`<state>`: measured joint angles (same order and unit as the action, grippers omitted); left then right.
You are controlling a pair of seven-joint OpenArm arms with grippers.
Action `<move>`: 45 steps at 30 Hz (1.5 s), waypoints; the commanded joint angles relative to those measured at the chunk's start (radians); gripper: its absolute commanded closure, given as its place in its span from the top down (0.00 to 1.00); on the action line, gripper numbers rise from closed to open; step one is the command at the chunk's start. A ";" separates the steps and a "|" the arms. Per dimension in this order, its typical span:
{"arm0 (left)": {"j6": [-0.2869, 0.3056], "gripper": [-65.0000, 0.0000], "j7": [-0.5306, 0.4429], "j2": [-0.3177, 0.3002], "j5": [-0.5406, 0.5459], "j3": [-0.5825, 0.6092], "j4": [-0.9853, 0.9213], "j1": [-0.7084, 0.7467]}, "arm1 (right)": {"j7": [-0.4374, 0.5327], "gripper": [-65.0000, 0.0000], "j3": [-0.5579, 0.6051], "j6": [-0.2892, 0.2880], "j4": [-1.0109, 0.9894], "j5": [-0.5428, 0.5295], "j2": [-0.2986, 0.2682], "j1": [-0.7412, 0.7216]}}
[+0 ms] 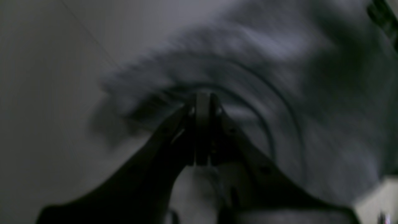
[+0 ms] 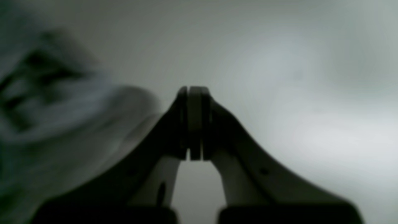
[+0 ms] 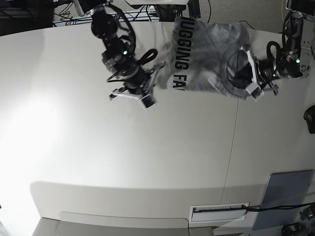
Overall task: Fold the T-shirt properly
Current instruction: 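Lift the bundle with both grippers and flip it over onto the table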
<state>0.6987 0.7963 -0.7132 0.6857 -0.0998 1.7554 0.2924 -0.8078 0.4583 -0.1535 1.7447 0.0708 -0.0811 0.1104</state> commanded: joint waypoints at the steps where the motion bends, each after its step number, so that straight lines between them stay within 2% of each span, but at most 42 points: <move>1: -0.001 0.00 -0.010 -0.034 0.011 -0.010 0.013 0.014 | 0.020 0.00 -0.013 0.001 0.013 -0.003 0.003 -0.017; 5: -0.001 0.00 -0.010 -0.079 0.010 -0.010 0.013 0.066 | 0.027 0.00 -0.041 -0.001 -0.011 -0.040 0.004 -0.044; 8: -0.001 0.00 -0.010 -0.104 0.011 -0.010 0.013 0.091 | 0.054 0.00 -0.038 -0.029 -0.072 -0.072 0.010 -0.069; 14: -0.001 0.00 -0.011 -0.092 0.058 -0.006 0.011 0.144 | 0.069 0.00 0.002 -0.037 -0.197 -0.078 0.065 -0.142; 18: -0.001 0.00 -0.020 -0.042 0.101 -0.005 0.011 0.154 | 0.066 0.00 0.039 -0.037 -0.201 -0.078 0.091 -0.175; 21: -0.001 0.00 -0.083 0.007 0.098 -0.005 0.010 0.154 | 0.063 0.00 0.056 -0.037 -0.201 -0.077 0.109 -0.179; 26: -0.014 0.00 -0.231 0.092 -0.050 -0.005 0.005 0.134 | 0.025 0.00 0.059 -0.036 -0.201 -0.073 0.106 -0.176; 28: -0.037 0.00 -0.246 0.130 -0.099 -0.005 -0.016 0.103 | 0.004 0.00 0.059 -0.036 -0.201 -0.071 0.101 -0.176; 33: -0.036 0.00 -0.254 0.233 -0.170 -0.005 -0.140 -0.021 | -0.016 0.00 0.059 -0.027 -0.200 -0.011 0.100 -0.174; 35: -0.036 0.00 -0.297 0.266 -0.221 -0.005 -0.205 -0.082 | -0.031 0.00 0.059 -0.005 -0.200 0.014 0.100 -0.174; 40: -0.036 0.00 -0.399 0.296 -0.330 -0.005 -0.336 -0.246 | -0.069 0.00 0.058 0.018 -0.200 0.078 0.100 -0.169; 45: -0.036 0.00 -0.404 0.279 -0.361 -0.005 -0.354 -0.374 | -0.082 0.00 0.057 0.058 -0.200 0.114 0.095 -0.152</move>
<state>0.6605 0.4175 -0.4168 0.3077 -0.0994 1.3853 -0.0631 -0.8898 0.5175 -0.1001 1.5295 0.1802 0.0139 -0.0330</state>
